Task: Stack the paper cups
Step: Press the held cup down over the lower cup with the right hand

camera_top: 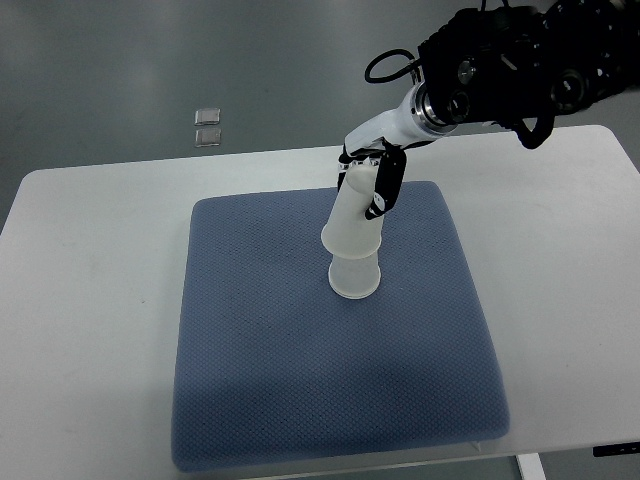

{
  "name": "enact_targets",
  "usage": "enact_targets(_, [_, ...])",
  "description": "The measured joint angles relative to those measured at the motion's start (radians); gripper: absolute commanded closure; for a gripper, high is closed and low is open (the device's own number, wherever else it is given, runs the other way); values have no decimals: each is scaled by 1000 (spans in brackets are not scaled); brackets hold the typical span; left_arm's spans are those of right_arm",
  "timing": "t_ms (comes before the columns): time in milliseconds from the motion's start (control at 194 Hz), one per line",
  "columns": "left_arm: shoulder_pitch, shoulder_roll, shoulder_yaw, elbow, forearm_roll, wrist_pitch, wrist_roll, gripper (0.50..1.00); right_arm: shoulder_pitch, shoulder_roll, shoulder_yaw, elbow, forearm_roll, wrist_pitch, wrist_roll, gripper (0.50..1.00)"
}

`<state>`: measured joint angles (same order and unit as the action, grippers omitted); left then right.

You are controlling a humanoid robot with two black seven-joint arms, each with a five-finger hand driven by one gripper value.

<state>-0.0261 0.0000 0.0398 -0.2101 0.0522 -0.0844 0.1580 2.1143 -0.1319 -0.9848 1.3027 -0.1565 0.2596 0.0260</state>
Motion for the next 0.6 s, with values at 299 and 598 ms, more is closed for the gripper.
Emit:
enact_targets(299, [0, 0, 0, 1, 0, 0, 0, 500, -12, 10, 0, 3, 0, -11, 0, 785])
enact_targets(598, [0, 0, -1, 2, 0, 0, 0, 500, -25, 15, 0, 3, 0, -29, -5, 783])
